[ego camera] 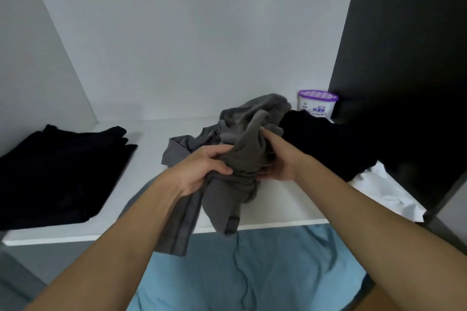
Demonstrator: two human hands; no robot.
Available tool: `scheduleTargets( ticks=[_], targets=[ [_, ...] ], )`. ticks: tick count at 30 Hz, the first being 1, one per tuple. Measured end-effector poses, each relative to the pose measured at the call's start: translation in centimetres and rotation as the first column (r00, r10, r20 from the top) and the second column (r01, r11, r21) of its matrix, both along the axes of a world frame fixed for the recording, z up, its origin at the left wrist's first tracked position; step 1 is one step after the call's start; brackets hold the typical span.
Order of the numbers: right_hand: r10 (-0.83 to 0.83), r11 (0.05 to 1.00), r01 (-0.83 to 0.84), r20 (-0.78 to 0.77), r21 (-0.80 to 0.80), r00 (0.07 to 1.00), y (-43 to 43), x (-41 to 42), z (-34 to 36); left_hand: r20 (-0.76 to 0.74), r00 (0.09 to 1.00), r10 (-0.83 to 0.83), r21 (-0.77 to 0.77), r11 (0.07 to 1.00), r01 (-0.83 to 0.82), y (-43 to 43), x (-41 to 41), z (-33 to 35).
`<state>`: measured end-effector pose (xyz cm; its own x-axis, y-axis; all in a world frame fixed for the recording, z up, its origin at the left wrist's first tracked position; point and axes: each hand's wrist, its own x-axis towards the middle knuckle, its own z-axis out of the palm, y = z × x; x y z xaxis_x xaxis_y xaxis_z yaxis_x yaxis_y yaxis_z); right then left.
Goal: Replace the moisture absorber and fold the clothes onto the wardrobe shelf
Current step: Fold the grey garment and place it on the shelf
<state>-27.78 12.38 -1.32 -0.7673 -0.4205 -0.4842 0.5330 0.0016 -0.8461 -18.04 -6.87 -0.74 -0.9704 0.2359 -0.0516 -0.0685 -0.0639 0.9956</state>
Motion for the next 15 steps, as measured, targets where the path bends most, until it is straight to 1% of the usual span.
scheduleTargets(
  ticks=[2, 3, 4, 5, 6, 7, 8, 9, 10, 11, 12, 13, 14, 15],
  targets=[
    [0.023, 0.997, -0.024, -0.011, -0.072, 1.000, -1.4, 1.3, 0.2, 0.013, 0.996, -0.092, -0.013, 0.996, 0.092, -1.1, 1.6, -0.4],
    [0.005, 0.994, -0.011, -0.056, -0.106, 0.998, -2.1, 1.9, 0.1, 0.031, 0.989, -0.144, -0.014, 0.989, 0.144, -1.8, 2.4, -0.6],
    [-0.022, 0.993, 0.004, -0.155, -0.119, 0.988, -2.8, 2.4, -0.3, 0.053, 0.980, -0.190, -0.032, 0.981, 0.192, -2.6, 3.2, -0.8],
    [-0.033, 0.996, 0.005, -0.303, -0.092, 0.952, -3.2, 3.0, -0.6, 0.079, 0.977, -0.199, -0.076, 0.976, 0.205, -3.6, 3.8, -1.0],
    [0.005, 1.000, -0.013, -0.465, -0.013, 0.885, -3.5, 3.8, -0.7, 0.099, 0.983, -0.155, -0.128, 0.978, 0.167, -4.5, 4.3, -1.0],
    [0.100, 0.993, -0.044, -0.606, 0.106, 0.789, -3.6, 4.7, -0.7, 0.120, 0.991, -0.058, -0.168, 0.983, 0.078, -5.5, 4.7, -1.0],
    [0.242, 0.965, -0.094, -0.701, 0.243, 0.671, -3.7, 5.9, -0.6, 0.149, 0.987, 0.067, -0.170, 0.985, -0.042, -6.4, 5.0, -0.9],
    [0.402, 0.910, -0.152, -0.732, 0.386, 0.550, -3.9, 7.0, -0.4, 0.174, 0.967, 0.184, -0.140, 0.977, -0.161, -7.2, 5.3, -0.9],
    [0.541, 0.836, -0.190, -0.714, 0.515, 0.445, -4.2, 8.3, -0.3, 0.180, 0.945, 0.271, -0.104, 0.961, -0.256, -7.7, 5.5, -0.9],
    [0.644, 0.762, -0.219, -0.675, 0.610, 0.362, -4.5, 9.5, -0.3, 0.159, 0.928, 0.336, -0.100, 0.941, -0.323, -8.0, 5.6, -0.9],
    [0.706, 0.707, -0.244, -0.640, 0.664, 0.303, -4.7, 10.8, -0.5, 0.099, 0.916, 0.389, -0.138, 0.917, -0.375, -8.0, 5.7, -1.1],
    [0.740, 0.673, -0.258, -0.618, 0.694, 0.267, -4.9, 12.0, -0.8, 0.003, 0.903, 0.430, -0.199, 0.885, -0.421, -7.8, 5.6, -1.3],
    [0.757, 0.653, -0.268, -0.608, 0.708, 0.239, -4.9, 13.2, -1.0, -0.109, 0.894, 0.434, -0.261, 0.856, -0.447, -7.5, 5.5, -1.6],
    [0.770, 0.638, -0.272, -0.600, 0.720, 0.218, -4.8, 14.3, -1.3, -0.209, 0.899, 0.384, -0.323, 0.841, -0.434, -7.0, 5.4, -2.0]
  ],
)
